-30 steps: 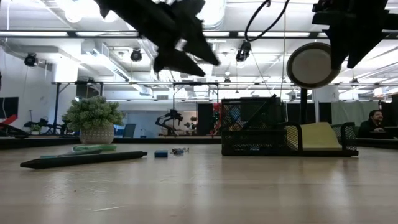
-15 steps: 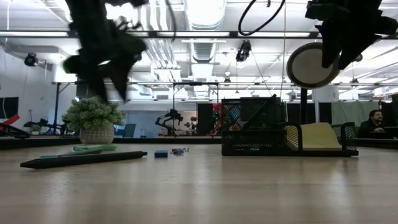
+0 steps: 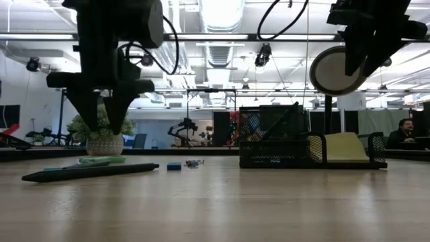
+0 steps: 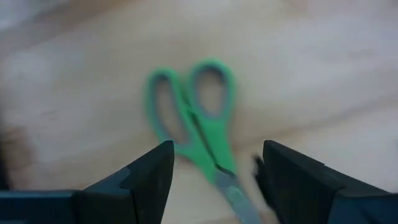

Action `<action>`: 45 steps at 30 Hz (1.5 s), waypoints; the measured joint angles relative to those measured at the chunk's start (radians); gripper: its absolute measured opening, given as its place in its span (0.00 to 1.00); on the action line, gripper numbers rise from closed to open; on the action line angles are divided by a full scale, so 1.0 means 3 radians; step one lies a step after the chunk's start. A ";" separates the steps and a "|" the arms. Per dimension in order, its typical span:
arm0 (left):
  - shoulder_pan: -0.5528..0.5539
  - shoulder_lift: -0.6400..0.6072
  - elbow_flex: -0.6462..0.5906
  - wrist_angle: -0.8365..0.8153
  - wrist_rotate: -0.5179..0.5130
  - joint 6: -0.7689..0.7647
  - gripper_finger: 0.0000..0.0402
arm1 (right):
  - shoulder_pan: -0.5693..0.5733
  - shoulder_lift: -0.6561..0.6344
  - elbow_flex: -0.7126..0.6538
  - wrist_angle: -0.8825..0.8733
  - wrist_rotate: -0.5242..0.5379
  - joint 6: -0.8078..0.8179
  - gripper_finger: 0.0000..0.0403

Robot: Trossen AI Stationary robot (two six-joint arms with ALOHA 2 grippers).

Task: Pick and place office supplies into organizer
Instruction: Put the green scissor into the black mesh organizer

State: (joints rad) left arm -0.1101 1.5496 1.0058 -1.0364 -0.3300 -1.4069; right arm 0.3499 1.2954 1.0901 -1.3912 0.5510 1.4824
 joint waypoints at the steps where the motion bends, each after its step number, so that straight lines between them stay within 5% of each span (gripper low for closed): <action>1: 0.0056 -0.0003 -0.0005 -0.0050 -0.0023 -0.0002 0.58 | 0.0002 0.0000 -0.0001 0.0002 0.0000 -0.0010 0.54; 15: 0.0392 -0.0049 -0.0683 0.0752 0.0300 -0.0061 0.58 | 0.0002 0.0000 -0.0001 0.0022 0.0000 -0.0256 0.54; 25: 0.0396 -0.0178 -0.0595 0.0856 0.0207 -0.0091 0.57 | -0.0056 0.0000 -0.0006 0.0022 0.0036 -0.0327 0.54; 35: 0.0451 -0.0214 -0.0694 0.0813 0.0124 -0.0141 0.40 | -0.0057 0.0000 -0.0019 0.0025 0.0046 -0.0331 0.54; 45: 0.0488 -0.0257 -0.0814 0.0778 0.0039 -0.0206 0.39 | -0.0057 0.0000 -0.0020 0.0028 0.0034 -0.0357 0.54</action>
State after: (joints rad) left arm 0.0364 1.4727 0.7616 -0.8029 -0.3184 -1.4687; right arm 0.3328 1.2953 1.0839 -1.3827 0.5613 1.3754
